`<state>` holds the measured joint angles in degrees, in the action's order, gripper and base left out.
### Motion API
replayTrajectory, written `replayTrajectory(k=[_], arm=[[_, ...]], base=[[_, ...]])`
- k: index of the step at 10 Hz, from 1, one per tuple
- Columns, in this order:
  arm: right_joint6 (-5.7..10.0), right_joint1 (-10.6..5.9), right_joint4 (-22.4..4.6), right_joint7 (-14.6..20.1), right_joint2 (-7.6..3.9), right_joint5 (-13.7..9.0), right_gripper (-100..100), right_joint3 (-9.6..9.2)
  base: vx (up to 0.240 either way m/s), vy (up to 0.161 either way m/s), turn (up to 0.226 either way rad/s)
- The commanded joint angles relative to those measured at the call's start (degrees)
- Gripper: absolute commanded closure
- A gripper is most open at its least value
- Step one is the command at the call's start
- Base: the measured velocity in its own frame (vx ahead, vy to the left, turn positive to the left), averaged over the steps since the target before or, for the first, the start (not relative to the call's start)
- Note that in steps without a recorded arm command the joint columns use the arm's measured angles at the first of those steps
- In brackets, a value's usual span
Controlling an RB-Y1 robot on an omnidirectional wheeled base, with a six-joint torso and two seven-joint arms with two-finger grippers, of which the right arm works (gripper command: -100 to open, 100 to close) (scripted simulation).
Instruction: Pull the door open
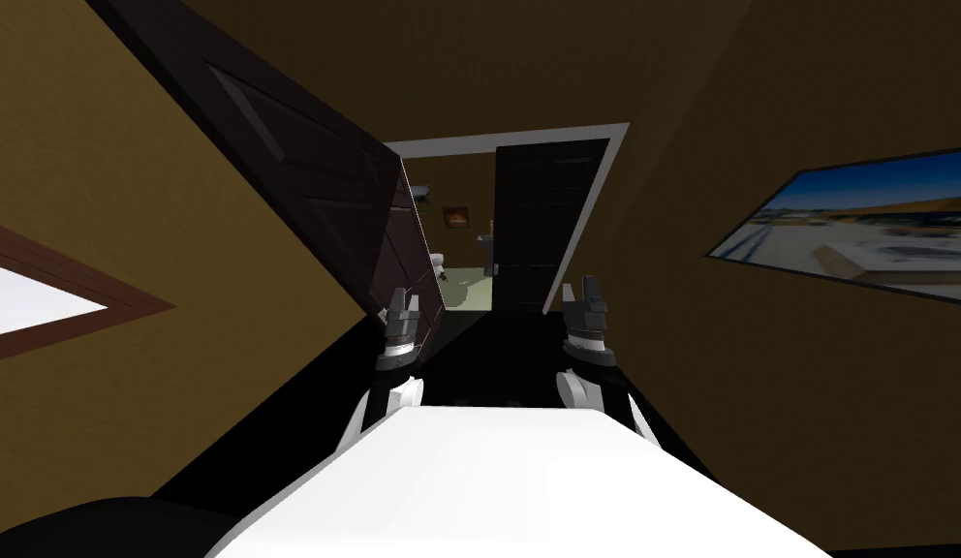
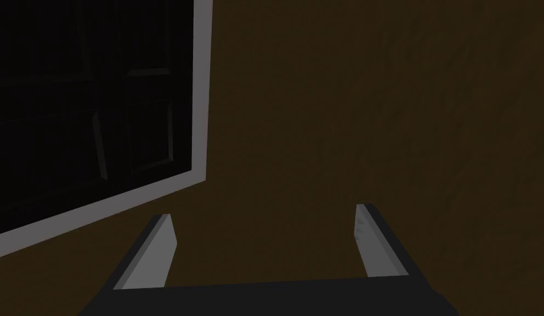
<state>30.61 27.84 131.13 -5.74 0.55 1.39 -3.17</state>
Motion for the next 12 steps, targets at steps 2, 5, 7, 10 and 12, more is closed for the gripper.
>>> replayTrajectory(k=[2, 5, 7, 10, 12], arm=[[0.45, -1.04, -2.83, 0.26, -0.85, -0.26, -100, 0.23], [0.85, -1.96, -5.35, 0.49, -1.51, -0.49, -100, 0.44], [1.27, -2.92, -7.96, 0.73, -2.09, -0.73, -100, 0.65], [1.72, -3.95, -10.76, 0.99, -2.67, -0.98, -100, 0.88], [2.07, -4.75, -12.94, 1.19, -3.06, -1.18, -100, 1.06]], base=[[0.099, 0.0, 0.019], [0.114, 0.024, 0.01], [0.089, 0.005, 0.018], [0.099, 0.006, 0.011], [0.097, 0.012, 0.016]])
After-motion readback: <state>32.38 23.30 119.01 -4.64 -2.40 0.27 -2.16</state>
